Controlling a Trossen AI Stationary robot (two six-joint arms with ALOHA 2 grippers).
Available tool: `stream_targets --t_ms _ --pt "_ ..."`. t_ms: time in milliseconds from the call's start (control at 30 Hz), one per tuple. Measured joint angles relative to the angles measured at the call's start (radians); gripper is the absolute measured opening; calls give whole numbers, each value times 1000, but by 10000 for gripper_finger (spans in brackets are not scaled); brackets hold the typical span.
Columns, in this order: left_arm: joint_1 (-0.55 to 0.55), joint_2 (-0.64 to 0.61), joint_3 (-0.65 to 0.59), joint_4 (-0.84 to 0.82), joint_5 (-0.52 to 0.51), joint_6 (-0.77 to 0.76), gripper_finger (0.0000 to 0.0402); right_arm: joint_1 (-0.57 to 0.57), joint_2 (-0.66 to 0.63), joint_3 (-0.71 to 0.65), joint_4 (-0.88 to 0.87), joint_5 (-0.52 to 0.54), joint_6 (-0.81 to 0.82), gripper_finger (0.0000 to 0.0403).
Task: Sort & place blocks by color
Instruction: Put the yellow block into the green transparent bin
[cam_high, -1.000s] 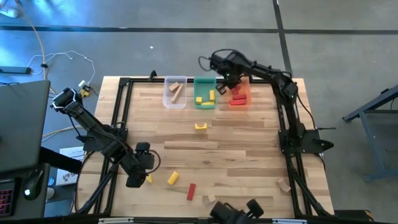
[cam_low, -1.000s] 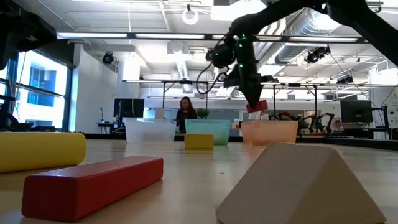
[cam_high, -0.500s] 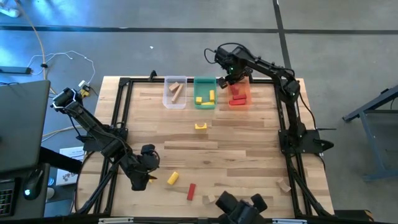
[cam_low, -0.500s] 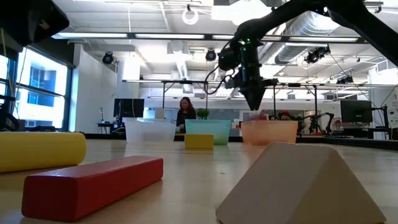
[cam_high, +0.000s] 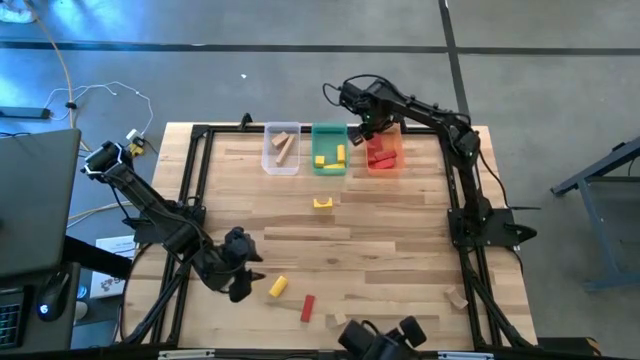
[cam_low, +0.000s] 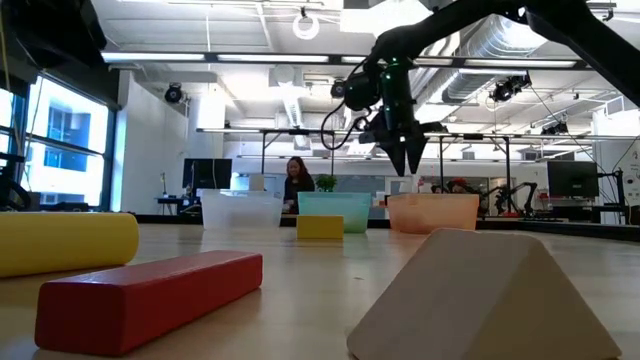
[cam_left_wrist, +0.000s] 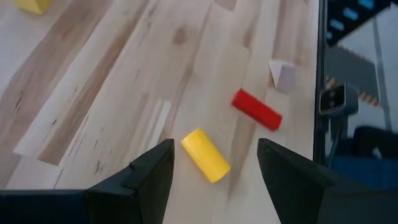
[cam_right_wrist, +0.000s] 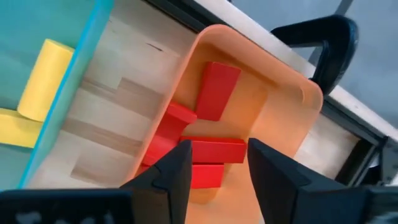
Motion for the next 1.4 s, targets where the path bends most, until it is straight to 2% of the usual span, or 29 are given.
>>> stream_targets --t_ms 200,533,833,1400 --pt "2 55 0 43 -62 -34 216 49 0 0 -15 109 -16 138" --pt "19 211 0 169 -92 -24 216 119 0 0 -12 109 -8 138" --pt "19 348 1 288 -75 -26 216 147 0 0 -2 116 46 138" --pt "-1 523 0 336 -35 -105 216 225 0 0 -8 109 48 138"
